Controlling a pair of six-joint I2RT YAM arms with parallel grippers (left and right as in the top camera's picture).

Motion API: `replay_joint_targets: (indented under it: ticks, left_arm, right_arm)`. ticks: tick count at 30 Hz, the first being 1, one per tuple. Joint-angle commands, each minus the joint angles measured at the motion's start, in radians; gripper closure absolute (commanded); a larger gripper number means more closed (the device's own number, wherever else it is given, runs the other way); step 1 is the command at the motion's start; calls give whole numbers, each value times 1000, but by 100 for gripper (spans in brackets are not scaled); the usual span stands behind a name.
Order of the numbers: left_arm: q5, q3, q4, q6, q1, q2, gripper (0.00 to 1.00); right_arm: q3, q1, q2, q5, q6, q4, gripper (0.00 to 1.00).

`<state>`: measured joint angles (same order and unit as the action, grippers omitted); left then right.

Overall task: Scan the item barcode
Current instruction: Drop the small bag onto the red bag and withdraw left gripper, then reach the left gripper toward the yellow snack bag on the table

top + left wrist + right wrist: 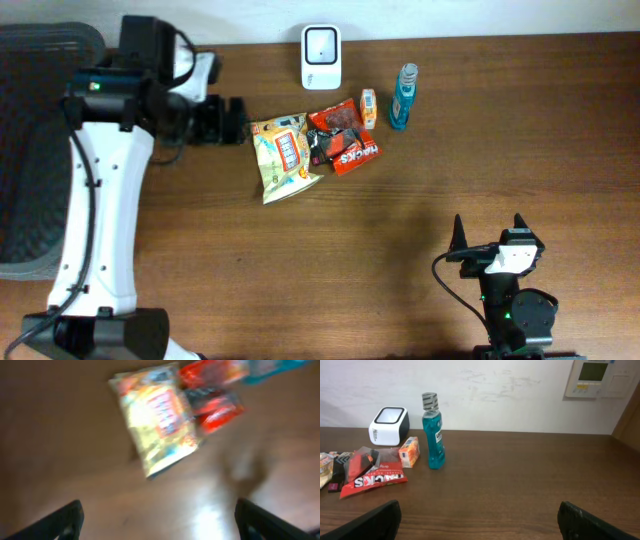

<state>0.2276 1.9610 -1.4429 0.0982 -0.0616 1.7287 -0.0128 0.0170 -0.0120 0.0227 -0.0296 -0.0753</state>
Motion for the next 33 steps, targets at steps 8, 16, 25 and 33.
replay_joint_targets:
  ticks: [8,16,25,33]
  left_arm:
    - [-341,5,-142,163,167,-4,1]
    - [-548,5,-179,259,179,-4,1]
    - [-580,5,-182,272,179,-4,1]
    - [-128,5,-104,19,178,-4,3]
  right_arm:
    - [7,5,3,12,0,-4,2]
    - [7,5,3,12,0,-4,2]
    - [7,5,3,12,0,-4,1]
    - [7,5,3,12,0,-4,2]
